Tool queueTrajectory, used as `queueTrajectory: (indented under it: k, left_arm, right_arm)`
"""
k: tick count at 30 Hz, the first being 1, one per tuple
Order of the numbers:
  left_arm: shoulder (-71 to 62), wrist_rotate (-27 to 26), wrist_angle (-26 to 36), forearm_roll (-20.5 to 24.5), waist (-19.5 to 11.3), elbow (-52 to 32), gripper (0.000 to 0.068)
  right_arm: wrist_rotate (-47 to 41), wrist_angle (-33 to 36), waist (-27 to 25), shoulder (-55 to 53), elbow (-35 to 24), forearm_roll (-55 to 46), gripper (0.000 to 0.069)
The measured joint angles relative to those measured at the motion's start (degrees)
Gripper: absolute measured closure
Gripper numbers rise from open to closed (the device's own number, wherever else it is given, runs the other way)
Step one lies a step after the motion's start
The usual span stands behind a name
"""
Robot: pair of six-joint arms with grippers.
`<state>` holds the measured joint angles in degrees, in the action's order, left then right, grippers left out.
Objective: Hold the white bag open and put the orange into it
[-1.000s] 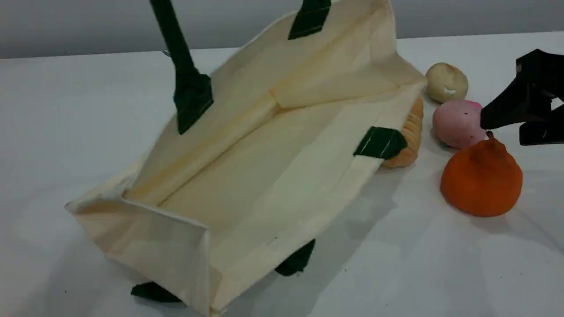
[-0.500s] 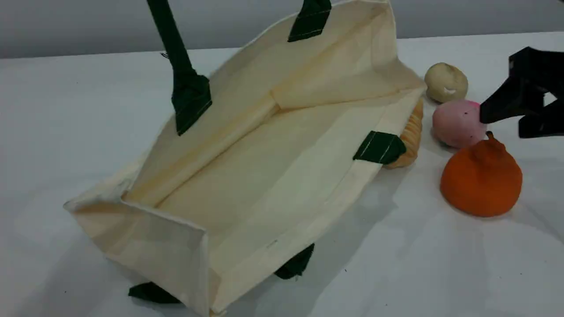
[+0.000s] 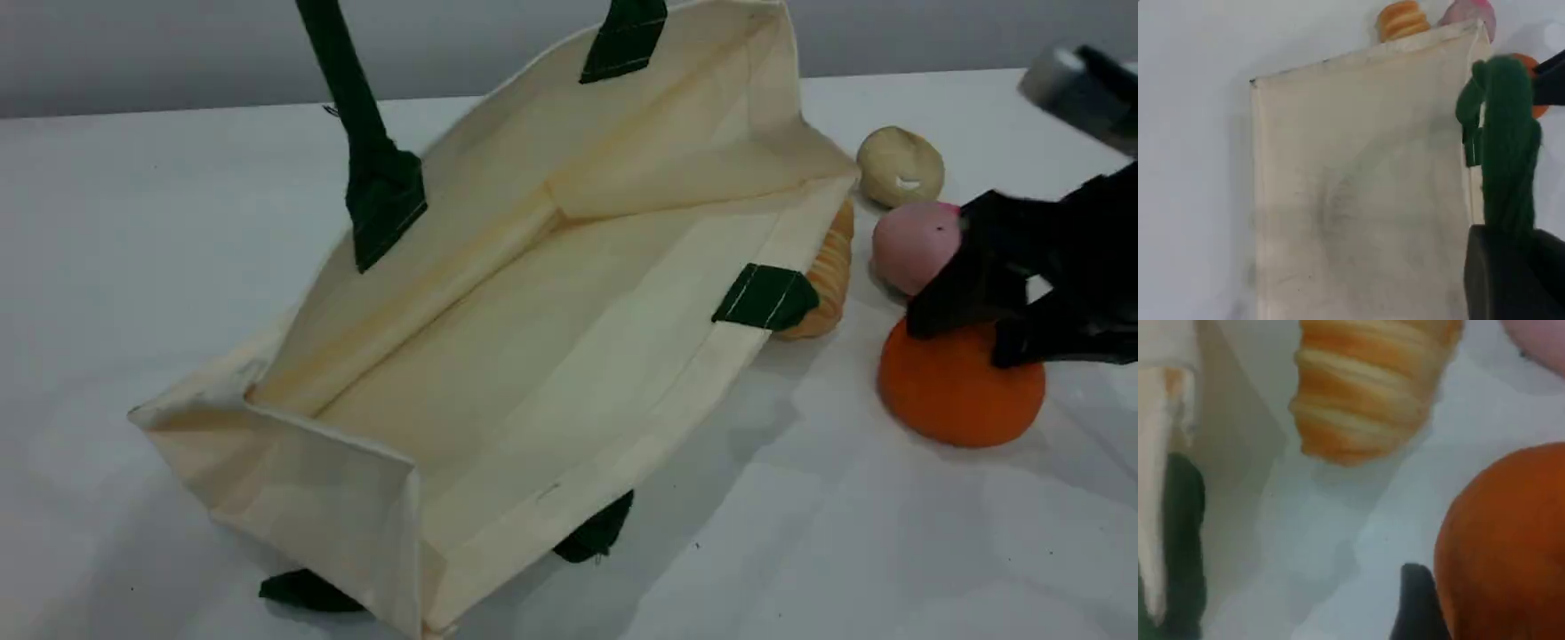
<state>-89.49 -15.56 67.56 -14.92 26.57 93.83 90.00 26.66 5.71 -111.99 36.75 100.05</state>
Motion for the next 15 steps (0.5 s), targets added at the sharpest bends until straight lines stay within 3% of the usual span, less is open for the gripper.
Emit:
queueTrajectory:
  k: [4,7,12,15]
  left_arm:
    - [0.0,0.0,-0.1,0.0,0.0,0.0,0.0611]
    - [0.0,0.0,-0.1,0.0,0.0,0.0,0.0611]
    - [0.0,0.0,-0.1,-0.1,0.0,0.0,0.0611]
    - [0.0,-0.1,-0.2,-0.1,0.0,0.0,0.0611]
  right_arm:
    - [0.0,-1.3,1.2,-1.8,0.9,-0.1,0.0232]
    - [0.0,-3.0,1.2,-1.8,0.9,0.0,0.0285]
    - [-0.1,-2.0,1.2,-1.8,0.8,0.0,0.0590]
    - [-0.1,-1.3,1.2,-1.3,0.8,-0.1,0.0636]
